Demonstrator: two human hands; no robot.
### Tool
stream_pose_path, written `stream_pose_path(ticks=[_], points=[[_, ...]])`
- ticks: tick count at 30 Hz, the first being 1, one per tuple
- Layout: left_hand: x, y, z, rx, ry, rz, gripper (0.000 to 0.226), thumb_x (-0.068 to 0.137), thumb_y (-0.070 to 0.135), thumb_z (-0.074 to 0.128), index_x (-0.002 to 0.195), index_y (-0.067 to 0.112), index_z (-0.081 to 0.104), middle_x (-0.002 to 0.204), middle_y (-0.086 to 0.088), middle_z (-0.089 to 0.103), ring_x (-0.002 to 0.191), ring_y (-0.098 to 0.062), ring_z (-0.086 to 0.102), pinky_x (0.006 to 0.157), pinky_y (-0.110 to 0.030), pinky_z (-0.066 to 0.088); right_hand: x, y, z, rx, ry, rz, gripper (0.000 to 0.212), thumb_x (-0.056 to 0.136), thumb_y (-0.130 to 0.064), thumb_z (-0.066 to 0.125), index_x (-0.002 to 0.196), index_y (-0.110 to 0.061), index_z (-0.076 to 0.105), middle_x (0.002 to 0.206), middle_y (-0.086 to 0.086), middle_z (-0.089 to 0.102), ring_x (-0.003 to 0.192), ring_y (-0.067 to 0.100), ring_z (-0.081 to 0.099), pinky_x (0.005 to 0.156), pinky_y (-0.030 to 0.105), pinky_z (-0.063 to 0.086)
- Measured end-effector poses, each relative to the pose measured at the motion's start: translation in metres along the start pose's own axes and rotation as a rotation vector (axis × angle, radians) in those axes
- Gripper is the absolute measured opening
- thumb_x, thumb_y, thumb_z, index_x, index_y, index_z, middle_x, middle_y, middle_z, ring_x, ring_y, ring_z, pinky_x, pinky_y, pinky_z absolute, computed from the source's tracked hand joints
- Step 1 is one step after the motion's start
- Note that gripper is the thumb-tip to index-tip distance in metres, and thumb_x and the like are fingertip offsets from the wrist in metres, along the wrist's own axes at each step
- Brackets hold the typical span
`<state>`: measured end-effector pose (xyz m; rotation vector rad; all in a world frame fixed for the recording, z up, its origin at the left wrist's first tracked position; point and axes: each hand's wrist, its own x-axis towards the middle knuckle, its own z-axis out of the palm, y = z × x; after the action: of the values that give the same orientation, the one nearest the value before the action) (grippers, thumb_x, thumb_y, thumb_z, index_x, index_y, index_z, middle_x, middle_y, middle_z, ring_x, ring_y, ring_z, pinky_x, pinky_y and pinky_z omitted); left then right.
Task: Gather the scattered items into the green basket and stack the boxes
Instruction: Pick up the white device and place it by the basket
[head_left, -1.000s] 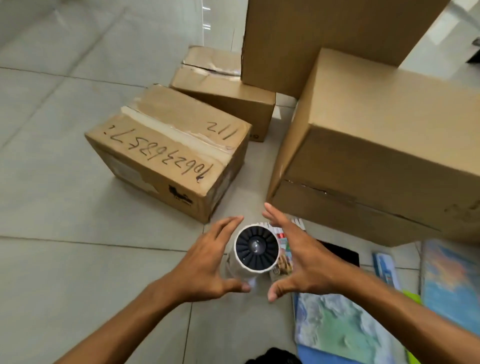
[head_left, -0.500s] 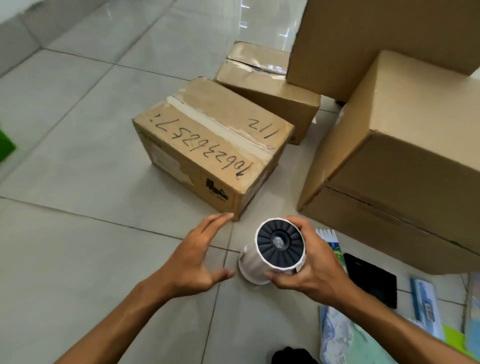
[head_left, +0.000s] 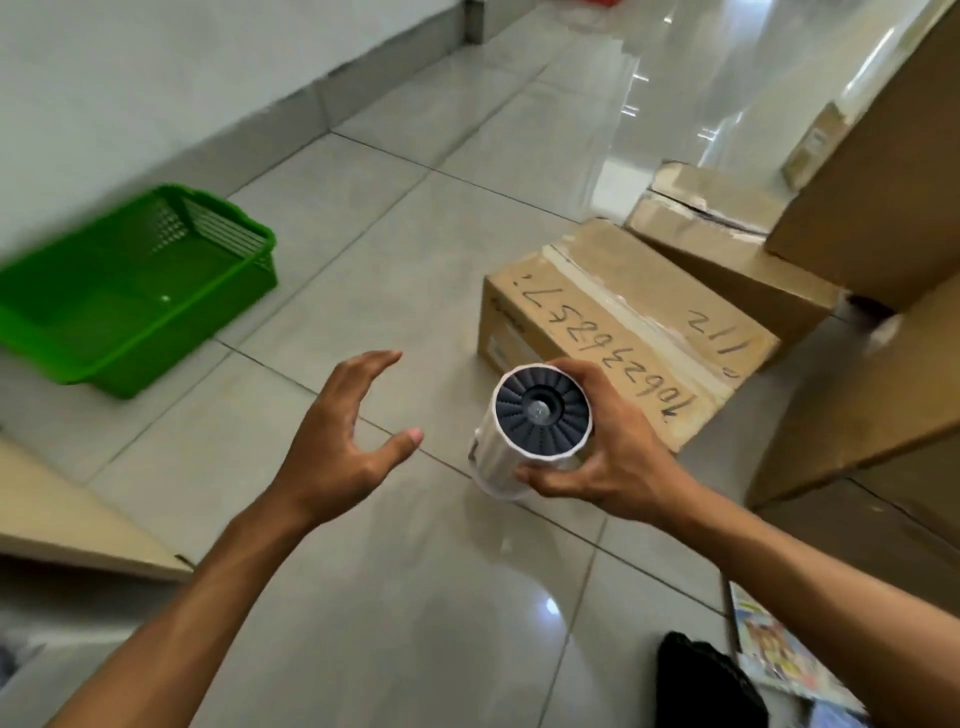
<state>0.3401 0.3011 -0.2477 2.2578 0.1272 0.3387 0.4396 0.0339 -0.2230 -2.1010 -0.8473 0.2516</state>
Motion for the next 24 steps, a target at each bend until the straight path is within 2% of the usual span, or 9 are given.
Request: stream_pose_path(ticks=[3,6,10,13,14,17,18,21,24], points=[[0.003,-0.011,-0.028,0.000,0.101,-0.039,0.071,0.074,0.042,0.072,0.139,0.035,0.045,0.138,0.016,0.044,0.129,0.001,0.042,0.103,-0.008,0.028,0.036,-0.015,0.015,-0.002,-0.007,-0.026,0.090,0.061,-0.043,0.092,0.131,-0.035,0.036,0.118,-0.027,0.052,0.112,-0.008,0.052,0.093,0.009,0.043],[0.004,-0.025,-0.043,-0.032,0.159,-0.101,0.071,0.075,0.042,0.074,0.139,0.033,0.046,0.138,0.013,0.045,0.128,-0.003,0.044,0.105,-0.023,0.035,0.072,-0.027,0.027,-0.011,-0.017,-0.073,0.088,0.061,-0.040,0.092,0.129,-0.037,0.036,0.114,-0.027,0.053,0.109,-0.010,0.052,0.089,0.006,0.041],[0.006,-0.049,-0.059,-0.012,0.276,-0.182,0.070,0.079,0.030,0.079,0.140,0.026,0.046,0.138,0.009,0.044,0.128,-0.006,0.042,0.110,-0.032,0.036,0.119,-0.040,0.051,0.005,-0.036,-0.121,0.085,0.061,-0.042,0.091,0.128,-0.035,0.039,0.111,-0.031,0.055,0.106,-0.007,0.056,0.085,0.010,0.047],[0.004,-0.070,-0.071,-0.048,0.378,-0.266,0.073,0.080,0.029,0.078,0.144,0.026,0.041,0.140,0.011,0.040,0.131,-0.007,0.039,0.110,-0.030,0.032,0.153,-0.047,0.078,0.036,-0.081,-0.111,0.086,0.061,-0.042,0.091,0.128,-0.035,0.038,0.114,-0.025,0.058,0.106,0.001,0.059,0.090,0.026,0.054],[0.002,-0.076,-0.074,-0.061,0.407,-0.286,0.074,0.081,0.029,0.078,0.144,0.027,0.040,0.140,0.012,0.038,0.132,-0.007,0.038,0.110,-0.030,0.032,0.164,-0.048,0.087,0.035,-0.096,-0.104,0.086,0.061,-0.042,0.091,0.127,-0.035,0.037,0.114,-0.024,0.057,0.106,0.000,0.059,0.089,0.027,0.054],[0.002,-0.092,-0.084,-0.059,0.506,-0.337,0.073,0.080,0.034,0.076,0.144,0.027,0.041,0.138,0.016,0.037,0.131,-0.006,0.039,0.108,-0.030,0.033,0.196,-0.054,0.118,0.022,-0.139,-0.109,0.084,0.061,-0.044,0.091,0.125,-0.038,0.036,0.110,-0.025,0.055,0.099,-0.012,0.053,0.077,0.006,0.045],[0.002,-0.098,-0.088,-0.062,0.544,-0.360,0.073,0.078,0.038,0.074,0.143,0.027,0.042,0.138,0.016,0.038,0.130,-0.006,0.039,0.108,-0.030,0.033,0.207,-0.057,0.130,0.024,-0.159,-0.116,0.084,0.062,-0.043,0.091,0.125,-0.039,0.036,0.109,-0.026,0.055,0.097,-0.014,0.052,0.072,0.003,0.042],[0.006,-0.117,-0.094,-0.081,0.652,-0.434,0.073,0.074,0.041,0.069,0.141,0.027,0.045,0.139,0.014,0.040,0.128,-0.004,0.040,0.108,-0.030,0.035,0.237,-0.062,0.166,0.045,-0.209,-0.132,0.084,0.061,-0.041,0.091,0.127,-0.035,0.039,0.107,-0.025,0.056,0.093,-0.012,0.053,0.070,0.003,0.039],[0.007,-0.136,-0.091,-0.064,0.768,-0.492,0.066,0.080,0.031,0.074,0.140,0.026,0.047,0.138,0.012,0.042,0.128,-0.002,0.039,0.109,-0.029,0.035,0.263,-0.067,0.204,0.077,-0.255,-0.153,0.082,0.061,-0.039,0.092,0.125,-0.035,0.040,0.108,-0.021,0.056,0.093,-0.015,0.053,0.069,0.000,0.040]])
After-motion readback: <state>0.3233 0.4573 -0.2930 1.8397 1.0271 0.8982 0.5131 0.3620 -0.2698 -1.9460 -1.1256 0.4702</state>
